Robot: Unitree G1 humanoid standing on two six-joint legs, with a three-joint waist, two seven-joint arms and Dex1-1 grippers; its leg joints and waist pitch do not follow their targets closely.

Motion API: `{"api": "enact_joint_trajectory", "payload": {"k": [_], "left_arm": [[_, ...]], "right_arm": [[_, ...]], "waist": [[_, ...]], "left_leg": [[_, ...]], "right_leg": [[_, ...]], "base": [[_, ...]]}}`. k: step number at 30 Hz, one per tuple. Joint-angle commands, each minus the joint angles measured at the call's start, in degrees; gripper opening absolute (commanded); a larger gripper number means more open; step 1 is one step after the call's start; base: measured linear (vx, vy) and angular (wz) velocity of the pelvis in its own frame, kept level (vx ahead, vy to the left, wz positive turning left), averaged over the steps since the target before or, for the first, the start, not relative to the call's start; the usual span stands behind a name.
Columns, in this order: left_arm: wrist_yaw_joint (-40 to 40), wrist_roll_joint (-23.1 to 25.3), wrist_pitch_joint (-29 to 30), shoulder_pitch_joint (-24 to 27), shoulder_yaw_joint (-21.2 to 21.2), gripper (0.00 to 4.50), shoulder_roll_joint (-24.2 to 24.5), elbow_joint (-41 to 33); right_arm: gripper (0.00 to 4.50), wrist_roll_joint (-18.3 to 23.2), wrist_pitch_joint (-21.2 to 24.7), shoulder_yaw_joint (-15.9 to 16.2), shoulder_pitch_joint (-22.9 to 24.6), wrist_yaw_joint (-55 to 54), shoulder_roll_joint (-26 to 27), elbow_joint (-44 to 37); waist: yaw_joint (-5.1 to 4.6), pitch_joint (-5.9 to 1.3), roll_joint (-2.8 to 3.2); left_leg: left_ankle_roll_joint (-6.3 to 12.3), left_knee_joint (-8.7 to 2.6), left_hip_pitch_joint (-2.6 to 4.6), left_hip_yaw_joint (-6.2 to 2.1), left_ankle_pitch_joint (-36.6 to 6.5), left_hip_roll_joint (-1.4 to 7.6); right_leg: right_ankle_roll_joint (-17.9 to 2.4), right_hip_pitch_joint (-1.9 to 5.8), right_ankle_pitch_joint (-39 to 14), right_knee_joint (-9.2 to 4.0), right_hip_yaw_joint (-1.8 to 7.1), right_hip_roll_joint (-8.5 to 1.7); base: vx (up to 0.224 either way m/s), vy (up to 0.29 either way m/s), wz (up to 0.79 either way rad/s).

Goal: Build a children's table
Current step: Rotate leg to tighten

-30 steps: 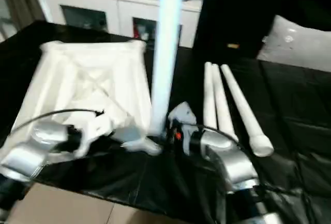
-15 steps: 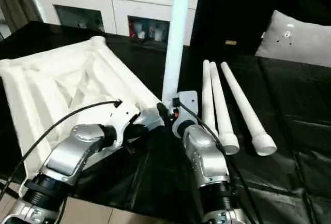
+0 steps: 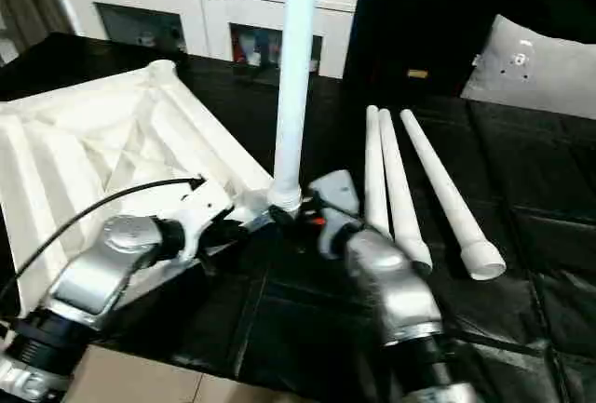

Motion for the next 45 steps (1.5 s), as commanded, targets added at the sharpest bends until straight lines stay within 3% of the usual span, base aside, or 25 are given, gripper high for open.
{"api": "enact_joint_trajectory", "payload": {"k": [1,6,15,26,37,40,41,45], "left_arm": [[-6.7,-0.4,-5.8,-0.1,-2.5,0.00,3.2,-0.4],[-15.0,-1.6,-11.0,0.3,-4.9,0.00,7.8,-0.1],[-23.7,-3.3,-15.3,0.2,-6.6,0.00,12.0,0.0],[-26.0,-3.7,-17.8,0.5,-6.6,0.00,13.3,1.0],[-25.9,-3.3,-18.4,0.6,-6.3,0.00,13.4,1.6],[-25.9,-3.3,-18.5,0.4,-6.4,0.00,13.2,1.8],[-25.9,-3.3,-18.5,0.3,-6.4,0.00,13.2,1.8],[-25.8,-3.3,-18.4,0.3,-6.3,0.00,13.2,1.8]], "right_arm": [[4.46,-0.5,-0.6,1.9,-0.9,7.6,-5.4,-2.0],[4.46,1.1,-1.0,3.0,-2.4,16.0,-10.1,-1.8],[4.46,2.3,-2.0,7.0,-2.8,24.8,-12.7,-1.6],[3.54,3.3,-1.5,8.0,-2.7,28.7,-12.8,-0.7],[2.62,2.7,-1.8,8.8,-1.7,30.0,-13.7,-1.6],[2.62,2.3,-1.7,8.9,-1.7,29.3,-13.3,-1.3],[3.11,2.5,-1.3,8.7,-1.7,29.1,-13.0,-1.2],[3.44,2.5,-1.0,8.8,-1.7,28.6,-13.0,-1.3]], "waist": [[0.53,-3.15,0.38],[1.12,-3.06,0.25],[2.17,-3.08,-0.05],[2.15,-3.17,-0.40],[2.24,-3.12,-0.25],[2.24,-3.14,-0.33],[2.26,-3.14,-0.31],[2.24,-3.09,-0.26]], "left_leg": [[4.67,-3.50,-0.02,-1.75,-4.8,4.18],[4.29,-3.63,0.24,-1.58,-5.7,4.41],[3.58,-3.72,0.43,-1.49,-5.3,4.67],[3.10,-3.68,0.36,-1.51,-4.7,4.64],[2.72,-3.69,0.40,-1.56,-5.3,4.65],[2.83,-3.65,0.34,-1.53,-5.0,4.59],[2.87,-3.65,0.34,-1.54,-4.9,4.59],[2.59,-3.71,0.40,-1.59,-5.6,4.64]], "right_leg": [[-8.7,3.74,-8.9,-4.50,4.28,-6.06],[-9.2,3.41,-9.8,-4.42,4.40,-6.15],[-9.6,3.29,-9.7,-4.15,4.47,-6.35],[-9.2,3.36,-9.7,-4.03,4.45,-6.34],[-8.4,3.34,-12.3,-4.34,4.40,-6.35],[-8.7,3.38,-11.5,-4.25,4.41,-6.37],[-8.7,3.38,-11.6,-4.26,4.41,-6.38],[-8.5,3.36,-13.0,-4.41,4.37,-6.37]], "base": [[0.000,0.000,0.00],[0.000,0.000,0.00],[0.000,0.000,0.00],[0.000,0.000,0.00],[0.000,0.000,0.00],[0.000,0.000,0.00],[0.000,0.000,0.00],[0.000,0.000,0.00]]}}
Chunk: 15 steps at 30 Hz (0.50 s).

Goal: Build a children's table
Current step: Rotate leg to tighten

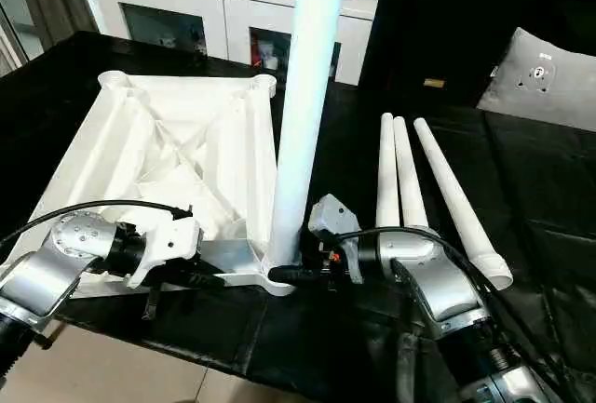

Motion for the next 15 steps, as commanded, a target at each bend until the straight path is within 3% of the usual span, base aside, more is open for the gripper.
{"api": "enact_joint_trajectory", "payload": {"k": [1,6,8,15], "left_arm": [[-1.5,0.5,-0.9,-0.3,-1.4,0.00,0.4,0.0],[-1.7,0.5,-1.0,-0.4,-1.4,0.00,0.5,0.2],[-1.7,0.6,-1.0,-0.5,-1.5,0.00,0.4,0.3],[-1.8,0.6,-1.2,-0.7,-1.5,0.00,0.4,0.5]], "right_arm": [[3.44,-0.8,0.2,0.5,0.4,-0.7,-0.2,-0.5],[3.44,-2.5,-1.9,1.0,0.6,-2.2,0.0,-0.2],[3.44,-1.7,-1.1,0.7,0.6,-1.9,0.3,-0.2],[2.84,-1.0,-0.2,0.3,0.4,-2.3,0.6,-0.3]], "waist": [[-0.16,-3.07,0.20],[-0.14,-3.10,0.41],[-0.17,-3.11,0.23],[-0.20,-3.11,0.37]], "left_leg": [[2.77,-3.89,0.21,-1.57,-5.3,4.61],[2.58,-3.87,0.20,-1.59,-5.2,4.55],[2.63,-3.87,0.25,-1.57,-5.4,4.59],[2.51,-3.90,0.25,-1.61,-5.5,4.63]], "right_leg": [[-8.4,2.96,-13.0,-4.51,4.40,-6.35],[-8.6,2.99,-12.3,-4.39,4.41,-6.34],[-8.5,2.99,-12.4,-4.44,4.43,-6.37],[-8.8,3.03,-12.0,-4.40,4.43,-6.38]], "base": [[0.000,0.000,0.00],[0.000,0.000,0.00],[0.000,0.000,0.00],[0.000,0.000,0.00]]}}
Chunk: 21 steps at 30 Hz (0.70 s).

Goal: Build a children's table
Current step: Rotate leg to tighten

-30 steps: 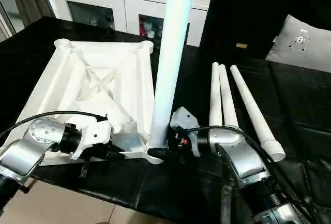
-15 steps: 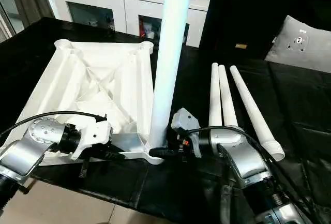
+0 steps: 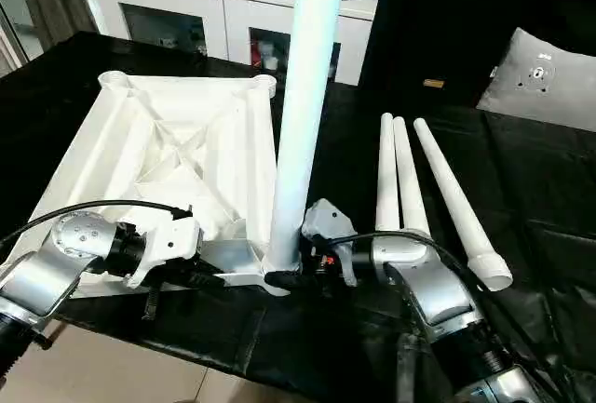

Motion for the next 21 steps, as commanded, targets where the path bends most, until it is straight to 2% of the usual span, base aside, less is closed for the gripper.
{"api": "enact_joint_trajectory", "payload": {"k": [1,4,5,9,13,14,15,16,17,18,19,20,21], "left_arm": [[-1.7,0.7,-0.8,-0.6,-1.5,0.00,0.4,0.1],[-1.7,0.6,-0.8,-0.7,-1.5,0.00,0.4,0.2],[-1.6,0.6,-0.8,-0.7,-1.5,0.00,0.3,0.2],[-1.3,0.3,-0.2,-0.3,-1.3,0.00,0.0,-0.4],[-0.3,-0.2,1.3,0.2,-0.8,0.00,-0.4,-1.3],[1.2,-0.3,3.0,0.5,-0.3,0.00,-1.1,-2.0],[1.2,-0.3,3.0,0.5,-0.3,0.00,-1.1,-2.0],[3.8,-1.0,6.3,1.0,0.8,0.00,-2.7,-3.1],[3.8,-1.0,6.3,1.0,0.8,0.00,-2.7,-3.1],[7.6,-1.6,10.5,1.3,2.0,0.00,-5.1,-4.2],[13.8,-1.8,16.5,1.2,3.9,0.00,-9.3,-5.6],[17.4,-1.4,19.4,0.8,4.8,0.00,-11.7,-6.0],[18.1,-1.2,19.9,0.7,4.9,0.00,-12.1,-6.1]], "right_arm": [[2.81,0.4,0.6,-0.5,0.0,0.0,-0.5,-0.1],[2.73,0.4,0.7,-0.5,0.0,-0.2,-0.5,0.0],[2.71,0.4,0.8,-0.7,0.0,-0.3,-0.3,0.0],[2.69,0.5,1.7,-0.6,0.7,-0.7,0.0,-0.3],[2.69,0.9,3.1,-0.9,1.4,-2.1,0.9,-0.8],[2.69,0.7,3.6,-1.3,1.7,-4.4,2.1,-0.8],[2.68,0.7,3.6,-1.3,1.7,-4.4,2.1,-0.8],[2.68,0.0,4.4,-2.0,2.1,-8.9,4.7,-0.1],[2.68,0.0,4.4,-2.0,2.1,-8.9,4.7,-0.1],[2.68,-0.6,5.4,-2.9,2.5,-14.5,8.1,0.7],[2.68,-1.1,6.9,-3.9,3.0,-22.1,13.3,1.5],[2.68,-1.2,7.5,-4.2,3.2,-25.5,15.9,1.7],[2.68,-1.4,7.7,-4.3,3.3,-26.3,16.4,1.8]], "waist": [[-0.18,-3.12,0.42],[-0.18,-3.14,0.35],[-0.17,-3.11,0.50],[-0.23,-3.13,0.19],[-0.15,-3.01,0.21],[-0.29,-3.01,-0.05],[-0.25,-2.88,0.14],[-0.27,-2.86,0.18],[-0.34,-2.73,0.46],[-0.58,-2.65,0.51],[-0.93,-2.45,0.29],[-1.41,-2.28,0.42],[-1.90,-2.46,0.26]], "left_leg": [[2.49,-3.90,0.24,-1.62,-5.5,4.64],[2.45,-3.88,0.29,-1.58,-5.5,4.61],[2.45,-3.91,0.26,-1.61,-5.5,4.63],[2.54,-3.89,0.21,-1.57,-5.4,4.61],[2.40,-3.94,0.22,-1.57,-5.7,4.56],[2.29,-3.97,0.26,-1.57,-6.1,4.58],[2.04,-4.00,0.26,-1.61,-6.4,4.60],[1.90,-4.02,0.35,-1.61,-6.9,4.57],[1.17,-4.18,0.50,-1.74,-8.3,4.80],[0.68,-4.25,0.54,-1.71,-9.0,4.78],[-0.20,-4.48,0.41,-1.90,-10.6,4.58],[-1.36,-4.58,0.75,-2.02,-12.4,4.60],[-1.70,-4.37,0.85,-2.23,-13.5,4.35]], "right_leg": [[-8.8,3.01,-11.9,-4.38,4.43,-6.37],[-8.8,2.99,-11.8,-4.38,4.46,-6.36],[-8.8,3.00,-11.7,-4.37,4.44,-6.37],[-8.9,3.07,-11.5,-4.34,4.44,-6.36],[-8.5,3.01,-13.2,-4.55,4.45,-6.41],[-8.2,2.99,-14.1,-4.65,4.42,-6.40],[-8.0,2.87,-15.1,-4.75,4.45,-6.49],[-7.7,2.81,-16.2,-4.90,4.39,-6.45],[-7.8,2.60,-17.7,-5.15,4.33,-6.58],[-7.7,2.53,-18.6,-5.15,4.39,-6.47],[-7.3,2.62,-21.2,-5.45,4.18,-6.41],[-6.7,2.30,-24.4,-5.91,4.13,-6.57],[-6.0,2.61,-26.4,-6.13,4.07,-6.84]], "base": [[0.000,0.000,0.00],[0.000,0.000,0.00],[0.000,0.000,0.00],[0.000,0.000,0.00],[0.000,0.000,0.00],[0.000,0.000,0.00],[0.000,0.000,0.00],[0.000,0.000,0.00],[0.000,0.000,0.00],[0.000,0.000,0.00],[0.000,0.000,0.00],[0.000,0.000,0.00],[0.000,0.000,0.00]]}}
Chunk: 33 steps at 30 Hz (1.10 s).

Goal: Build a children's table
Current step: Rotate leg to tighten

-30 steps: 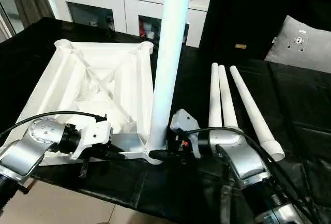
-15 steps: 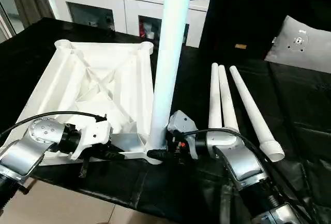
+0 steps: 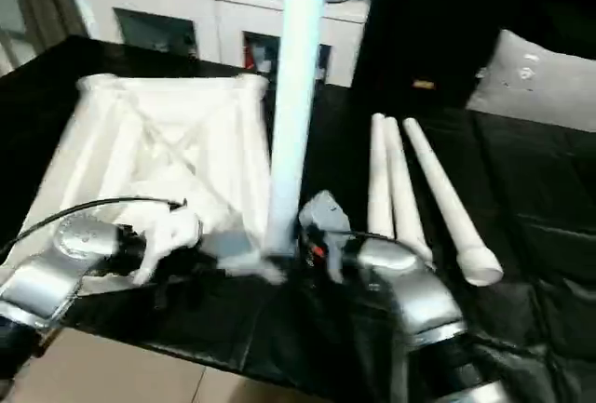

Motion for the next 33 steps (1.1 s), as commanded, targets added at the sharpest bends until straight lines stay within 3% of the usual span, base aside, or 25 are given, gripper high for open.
{"api": "enact_joint_trajectory", "payload": {"k": [1,4,8,9,11,15,19,20,27,33], "left_arm": [[6.4,-1.2,4.5,-1.2,0.3,0.00,-4.8,-3.6],[14.4,0.0,9.5,-2.7,2.4,0.00,-10.5,-3.8],[21.2,1.2,12.2,-4.0,4.0,0.00,-15.8,-3.8],[21.5,1.4,12.0,-4.0,3.9,0.00,-16.1,-3.8],[21.6,2.0,11.5,-4.0,2.9,0.00,-16.5,-4.1],[21.0,2.7,10.5,-3.6,1.8,0.00,-14.7,-4.5],[17.0,2.9,8.6,-2.5,1.2,0.00,-10.9,-4.9],[15.7,2.8,7.8,-2.3,1.2,0.00,-9.8,-4.7],[7.8,1.4,2.4,-0.8,0.2,0.00,-3.7,-3.8],[-0.6,-0.3,-3.6,-0.1,-1.7,0.00,1.8,-2.9]], "right_arm": [[2.68,0.1,2.0,2.6,0.4,-4.9,4.0,0.9],[2.67,-1.4,3.4,2.0,0.2,-12.6,9.3,2.0],[2.67,-2.3,3.9,1.7,-0.4,-17.3,13.4,3.3],[3.23,-2.4,3.5,1.7,-0.4,-17.3,13.5,3.5],[3.37,-3.0,1.5,1.3,-0.5,-17.9,14.1,3.9],[3.84,-3.0,1.1,0.0,-0.6,-18.5,13.6,3.4],[4.07,-2.9,-0.5,-1.3,-0.7,-15.9,10.0,1.6],[4.33,-2.3,-0.9,-1.4,-0.6,-14.1,8.7,0.9],[4.45,-1.0,-0.3,0.0,0.1,-2.3,0.4,-3.7],[4.45,0.5,-0.7,0.9,-0.8,7.1,-6.9,-4.6]], "waist": [[-0.10,-2.44,0.46],[-0.76,-2.37,0.41],[-0.66,-2.60,0.48],[-0.65,-2.65,0.50],[-0.67,-2.83,0.47],[-0.72,-3.02,0.74],[-0.79,-2.78,0.88],[-0.83,-2.78,0.85],[-0.60,-2.88,0.95],[0.00,-2.77,1.00]], "left_leg": [[-1.43,-4.58,-0.08,-2.31,-13.4,4.32],[-0.44,-4.50,0.06,-2.10,-13.2,4.17],[0.93,-4.30,-0.27,-1.96,-10.3,3.88],[1.01,-4.31,-0.23,-1.93,-10.0,3.96],[1.46,-4.35,-0.49,-1.93,-8.7,4.07],[2.50,-4.26,-0.95,-1.89,-5.8,4.18],[2.39,-4.29,-0.85,-1.92,-8.0,4.11],[2.49,-4.34,-0.88,-1.93,-8.2,4.17],[3.57,-4.12,-1.02,-1.76,-6.0,4.27],[3.82,-4.12,-0.67,-1.70,-6.7,4.36]], "right_leg": [[-6.0,2.41,-26.1,-5.98,4.07,-6.76],[-5.8,1.95,-24.9,-6.31,4.25,-6.35],[-4.9,2.24,-23.2,-6.27,4.27,-6.27],[-5.0,2.18,-22.4,-6.17,4.33,-6.23],[-5.7,2.33,-18.7,-5.70,4.39,-6.15],[-7.8,2.70,-11.9,-4.94,4.43,-6.16],[-7.1,2.60,-15.9,-5.52,4.35,-6.27],[-6.9,2.63,-15.9,-5.49,4.38,-6.18],[-8.3,2.80,-11.3,-4.86,4.45,-6.14],[-8.5,2.58,-13.0,-5.04,4.44,-6.22]], "base": [[0.000,0.000,0.00],[0.000,0.000,0.00],[0.000,0.000,0.00],[0.000,0.000,0.00],[0.000,0.000,0.00],[0.000,0.000,0.00],[0.000,0.000,0.00],[0.000,0.000,0.00],[0.000,0.000,0.00],[0.000,0.000,0.00]]}}
